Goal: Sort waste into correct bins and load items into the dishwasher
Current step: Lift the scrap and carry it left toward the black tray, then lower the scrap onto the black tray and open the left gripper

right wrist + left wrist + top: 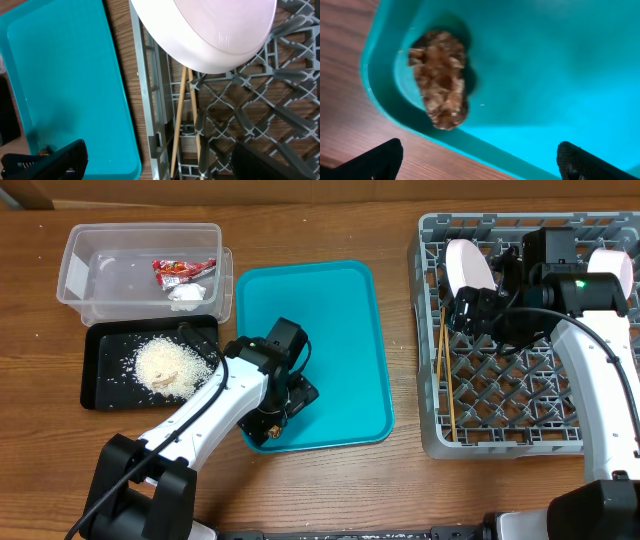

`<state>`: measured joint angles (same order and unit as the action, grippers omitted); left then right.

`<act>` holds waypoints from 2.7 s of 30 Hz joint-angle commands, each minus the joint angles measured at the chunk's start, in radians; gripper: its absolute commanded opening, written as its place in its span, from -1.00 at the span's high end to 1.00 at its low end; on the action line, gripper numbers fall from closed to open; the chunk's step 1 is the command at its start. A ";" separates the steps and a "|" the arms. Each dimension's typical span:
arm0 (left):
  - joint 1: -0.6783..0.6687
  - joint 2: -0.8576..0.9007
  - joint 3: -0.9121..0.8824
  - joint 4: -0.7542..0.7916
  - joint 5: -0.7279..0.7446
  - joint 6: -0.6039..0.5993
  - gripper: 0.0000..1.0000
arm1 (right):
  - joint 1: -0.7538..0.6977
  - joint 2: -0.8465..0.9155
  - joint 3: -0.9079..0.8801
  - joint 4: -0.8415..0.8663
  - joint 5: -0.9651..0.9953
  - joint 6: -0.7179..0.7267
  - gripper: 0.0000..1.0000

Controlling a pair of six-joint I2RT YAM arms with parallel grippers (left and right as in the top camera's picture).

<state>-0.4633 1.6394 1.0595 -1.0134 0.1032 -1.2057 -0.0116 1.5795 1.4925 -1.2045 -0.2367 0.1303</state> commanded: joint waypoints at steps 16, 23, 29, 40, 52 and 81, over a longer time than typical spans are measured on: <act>0.045 0.008 -0.056 0.010 0.011 -0.048 -1.00 | -0.002 -0.006 0.001 0.002 -0.012 0.001 -0.87; 0.061 0.008 -0.117 0.095 0.021 -0.046 -0.98 | -0.002 -0.006 0.001 0.003 -0.012 0.001 -0.87; 0.061 0.008 -0.167 0.167 -0.001 -0.047 -0.91 | -0.002 -0.006 0.001 0.002 -0.012 0.000 -0.87; 0.061 0.008 -0.191 0.225 -0.010 -0.047 -0.52 | -0.002 -0.006 0.001 -0.001 -0.012 0.000 -0.87; 0.061 0.008 -0.219 0.259 -0.011 -0.047 0.24 | -0.002 -0.006 0.001 -0.002 -0.012 0.000 -0.87; 0.301 -0.065 0.059 0.022 -0.244 0.237 0.67 | -0.002 -0.006 0.001 0.007 -0.007 -0.003 -0.88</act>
<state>-0.2417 1.6043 1.0988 -0.9829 -0.0998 -1.0340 -0.0116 1.5795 1.4925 -1.2037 -0.2394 0.1303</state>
